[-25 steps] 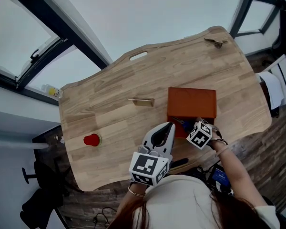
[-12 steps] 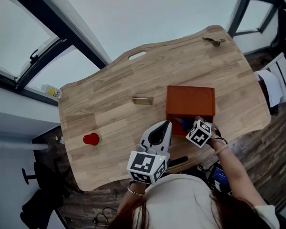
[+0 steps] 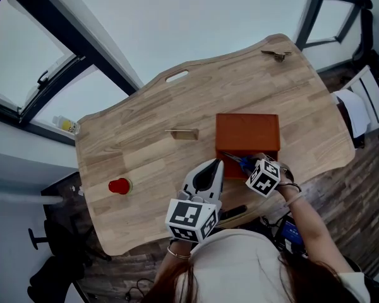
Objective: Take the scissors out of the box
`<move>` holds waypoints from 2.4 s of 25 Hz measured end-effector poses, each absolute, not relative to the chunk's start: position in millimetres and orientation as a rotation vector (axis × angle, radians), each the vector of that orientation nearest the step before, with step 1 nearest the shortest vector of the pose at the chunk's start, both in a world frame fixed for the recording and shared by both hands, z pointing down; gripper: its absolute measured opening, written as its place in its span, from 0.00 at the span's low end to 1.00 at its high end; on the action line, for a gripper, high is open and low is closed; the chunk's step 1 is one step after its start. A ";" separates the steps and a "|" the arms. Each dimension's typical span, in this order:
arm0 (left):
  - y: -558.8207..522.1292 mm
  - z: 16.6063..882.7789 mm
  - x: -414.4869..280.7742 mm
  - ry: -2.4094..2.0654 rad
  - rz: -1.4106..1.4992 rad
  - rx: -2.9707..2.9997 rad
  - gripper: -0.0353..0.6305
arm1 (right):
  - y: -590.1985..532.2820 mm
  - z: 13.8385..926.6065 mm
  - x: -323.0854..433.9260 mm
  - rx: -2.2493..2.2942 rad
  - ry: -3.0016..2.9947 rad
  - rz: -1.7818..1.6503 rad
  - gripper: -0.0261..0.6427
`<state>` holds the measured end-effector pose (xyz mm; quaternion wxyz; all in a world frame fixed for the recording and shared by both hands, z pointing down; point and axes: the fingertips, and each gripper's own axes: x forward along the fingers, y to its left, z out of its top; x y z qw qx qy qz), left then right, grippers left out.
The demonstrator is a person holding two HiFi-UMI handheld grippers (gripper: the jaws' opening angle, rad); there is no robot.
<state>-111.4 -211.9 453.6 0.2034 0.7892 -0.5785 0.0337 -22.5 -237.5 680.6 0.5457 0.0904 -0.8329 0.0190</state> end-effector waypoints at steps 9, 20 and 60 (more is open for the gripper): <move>-208.1 446.5 -102.7 -1.608 0.090 2.228 0.08 | -235.2 665.3 -11.7 0.262 -1.997 0.031 0.20; -204.7 441.2 -104.8 -1.677 0.111 2.220 0.08 | -231.8 643.0 2.0 0.340 -2.041 0.032 0.20; -180.1 415.3 -51.4 -1.771 0.162 2.276 0.08 | -210.8 511.1 64.4 0.818 -2.430 0.184 0.20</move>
